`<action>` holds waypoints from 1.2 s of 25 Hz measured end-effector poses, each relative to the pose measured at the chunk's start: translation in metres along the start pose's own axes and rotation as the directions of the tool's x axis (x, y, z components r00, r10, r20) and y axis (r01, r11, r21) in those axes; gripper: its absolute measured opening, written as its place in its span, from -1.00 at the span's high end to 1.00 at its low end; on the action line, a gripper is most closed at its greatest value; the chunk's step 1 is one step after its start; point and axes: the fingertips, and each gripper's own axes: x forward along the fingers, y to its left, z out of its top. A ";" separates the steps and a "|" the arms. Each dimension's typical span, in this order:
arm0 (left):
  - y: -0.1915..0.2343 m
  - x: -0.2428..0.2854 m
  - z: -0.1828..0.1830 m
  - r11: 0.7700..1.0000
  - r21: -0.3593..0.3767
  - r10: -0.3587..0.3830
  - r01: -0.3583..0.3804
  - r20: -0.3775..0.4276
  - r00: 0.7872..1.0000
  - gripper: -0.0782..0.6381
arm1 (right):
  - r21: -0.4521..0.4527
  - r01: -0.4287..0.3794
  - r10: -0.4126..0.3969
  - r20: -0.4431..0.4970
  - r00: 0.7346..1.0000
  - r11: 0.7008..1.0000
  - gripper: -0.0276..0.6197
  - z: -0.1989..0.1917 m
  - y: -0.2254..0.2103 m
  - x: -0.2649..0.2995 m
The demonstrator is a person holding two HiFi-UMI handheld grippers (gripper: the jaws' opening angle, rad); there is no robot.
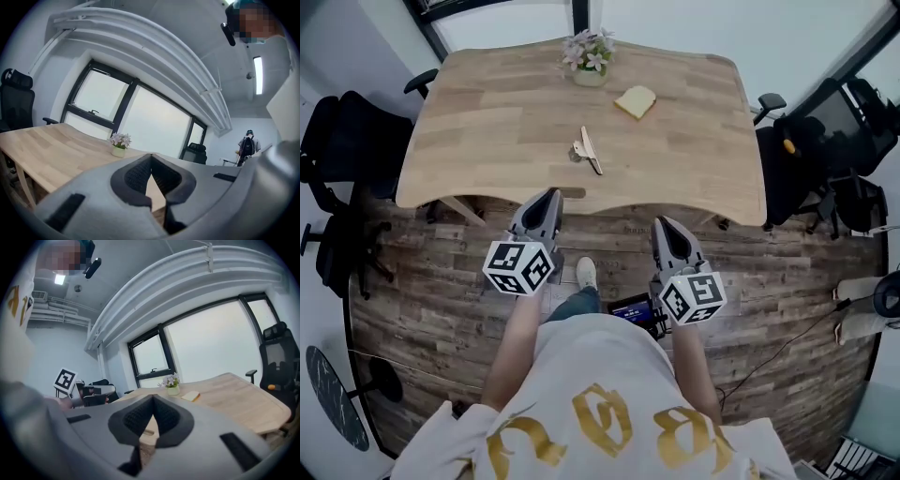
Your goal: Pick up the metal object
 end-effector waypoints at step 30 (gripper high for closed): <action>0.102 0.163 0.013 1.000 0.025 0.014 -0.011 -0.105 0.994 0.73 | 0.122 0.007 -0.007 -0.003 1.000 0.993 0.88 0.020 -0.064 0.182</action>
